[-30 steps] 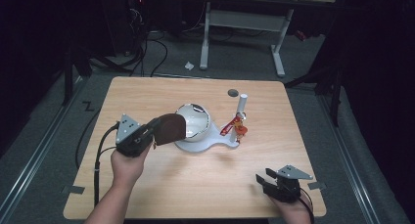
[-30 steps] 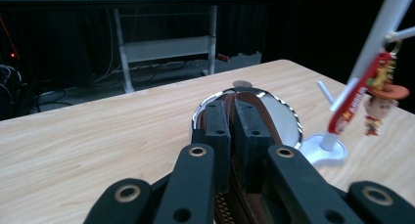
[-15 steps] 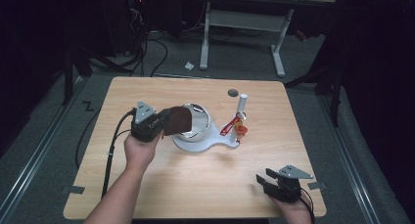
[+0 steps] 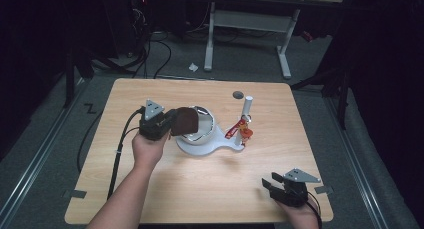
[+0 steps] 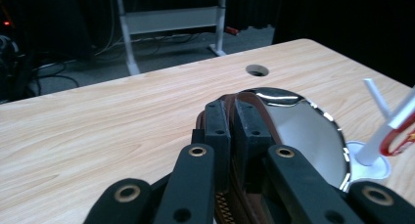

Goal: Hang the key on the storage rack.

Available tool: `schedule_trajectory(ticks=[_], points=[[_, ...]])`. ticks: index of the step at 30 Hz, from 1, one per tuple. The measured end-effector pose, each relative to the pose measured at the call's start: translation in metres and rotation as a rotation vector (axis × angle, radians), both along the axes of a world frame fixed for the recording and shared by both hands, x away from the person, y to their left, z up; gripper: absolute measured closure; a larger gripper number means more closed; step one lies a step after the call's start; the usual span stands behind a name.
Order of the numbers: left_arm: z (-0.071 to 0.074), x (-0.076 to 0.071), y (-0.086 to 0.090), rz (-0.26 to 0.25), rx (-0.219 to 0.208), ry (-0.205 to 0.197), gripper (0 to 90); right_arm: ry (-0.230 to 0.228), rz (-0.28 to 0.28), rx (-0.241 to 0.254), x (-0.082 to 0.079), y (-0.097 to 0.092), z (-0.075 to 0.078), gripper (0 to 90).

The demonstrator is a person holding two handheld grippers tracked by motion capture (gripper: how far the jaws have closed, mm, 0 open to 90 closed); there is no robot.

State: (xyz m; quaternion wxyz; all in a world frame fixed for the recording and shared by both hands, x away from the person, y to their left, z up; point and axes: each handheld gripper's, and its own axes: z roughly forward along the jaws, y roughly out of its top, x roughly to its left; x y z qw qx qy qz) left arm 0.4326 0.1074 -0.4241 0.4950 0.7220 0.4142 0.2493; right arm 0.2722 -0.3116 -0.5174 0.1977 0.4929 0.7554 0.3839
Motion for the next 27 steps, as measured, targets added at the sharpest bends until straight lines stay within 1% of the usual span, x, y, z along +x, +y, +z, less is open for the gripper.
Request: schedule_trajectory(ticks=[5,9,11,14,17,20,22,25,27], points=[[-0.001,0.002,0.0,-0.003,-0.004,0.011,85.3,-0.001,0.003,-0.002,0.0,0.0,0.0,50.3],[-0.005,0.006,-0.004,-0.003,0.004,0.025,85.3,0.0,0.002,-0.003,0.0,0.001,0.0,50.3],[-0.006,0.008,-0.006,-0.001,0.006,0.026,85.3,-0.001,0.002,-0.002,0.0,0.0,0.0,50.3],[-0.006,0.011,-0.011,-0.007,0.005,0.034,85.3,-0.003,0.002,-0.002,0.0,0.0,0.0,50.3],[-0.008,0.015,-0.018,-0.009,0.019,0.044,85.2,-0.001,0.001,-0.001,0.0,0.0,0.0,50.3],[-0.01,0.019,-0.024,-0.011,0.022,0.05,85.1,-0.004,0.001,0.0,0.0,-0.001,0.001,50.3],[-0.012,0.021,-0.027,-0.013,0.016,0.059,85.0,-0.003,-0.001,0.001,-0.001,-0.001,0.001,50.3],[-0.017,0.023,-0.031,-0.012,0.023,0.068,84.9,-0.007,0.002,-0.001,-0.001,-0.002,0.001,50.3],[-0.019,0.025,-0.033,-0.01,0.011,0.069,84.9,-0.006,0.001,0.0,-0.001,-0.002,0.001,50.3]])
